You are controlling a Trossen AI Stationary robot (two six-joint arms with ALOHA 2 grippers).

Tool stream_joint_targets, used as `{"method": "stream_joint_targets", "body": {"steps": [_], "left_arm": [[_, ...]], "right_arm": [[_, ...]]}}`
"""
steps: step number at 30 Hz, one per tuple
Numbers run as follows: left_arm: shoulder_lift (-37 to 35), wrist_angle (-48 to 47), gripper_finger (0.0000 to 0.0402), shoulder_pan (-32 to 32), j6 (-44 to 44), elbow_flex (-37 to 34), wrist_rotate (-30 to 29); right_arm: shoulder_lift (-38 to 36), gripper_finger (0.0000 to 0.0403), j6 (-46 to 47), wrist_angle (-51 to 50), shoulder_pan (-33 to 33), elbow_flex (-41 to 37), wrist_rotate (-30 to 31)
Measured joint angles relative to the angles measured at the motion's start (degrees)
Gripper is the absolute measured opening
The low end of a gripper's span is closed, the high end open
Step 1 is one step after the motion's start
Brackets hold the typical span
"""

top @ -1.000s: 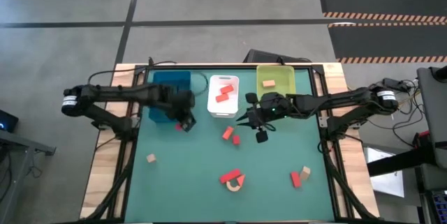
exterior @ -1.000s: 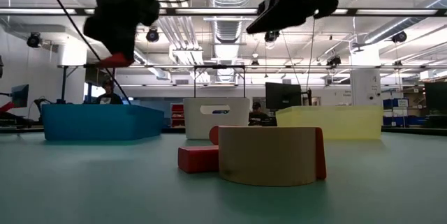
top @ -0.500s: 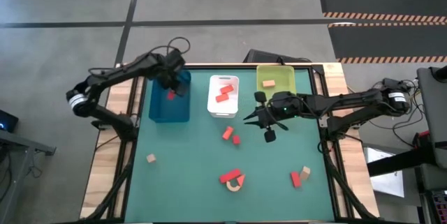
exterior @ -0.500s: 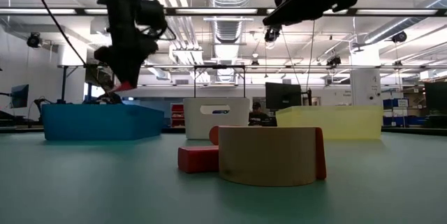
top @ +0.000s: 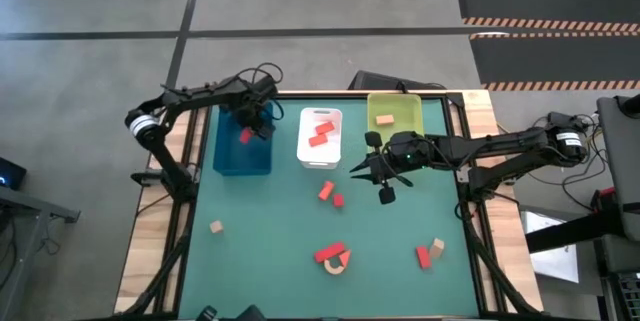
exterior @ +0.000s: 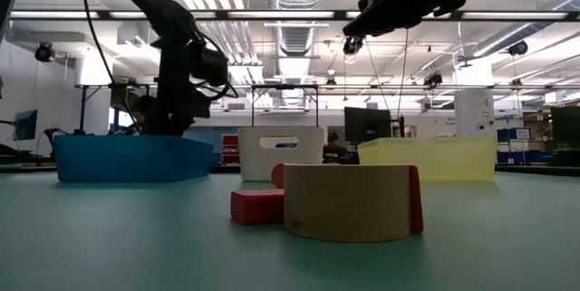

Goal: Sort & place blocks by color
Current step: Put the bottom left red block into the blue bin, then put the top left red block into the blue bin

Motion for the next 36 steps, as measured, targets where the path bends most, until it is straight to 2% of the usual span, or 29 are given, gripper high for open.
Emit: {"method": "stream_joint_targets", "body": {"steps": [6,29,36], "left_arm": [[1.1,0.05,0.0127,0.0,0.04,-0.55,-2.75],[1.04,0.67,0.0155,0.02,-0.02,-2.91,-4.44],[-3.13,0.11,0.0155,-0.08,0.44,-2.71,-4.48]], "right_arm": [[0.02,0.0054,-0.24,0.0,0.0,-0.14,0.0],[0.04,0.0054,-0.28,0.07,0.0,-0.14,0.01],[0.04,0.0054,-0.06,0.17,0.0,-0.14,0.0]]}}
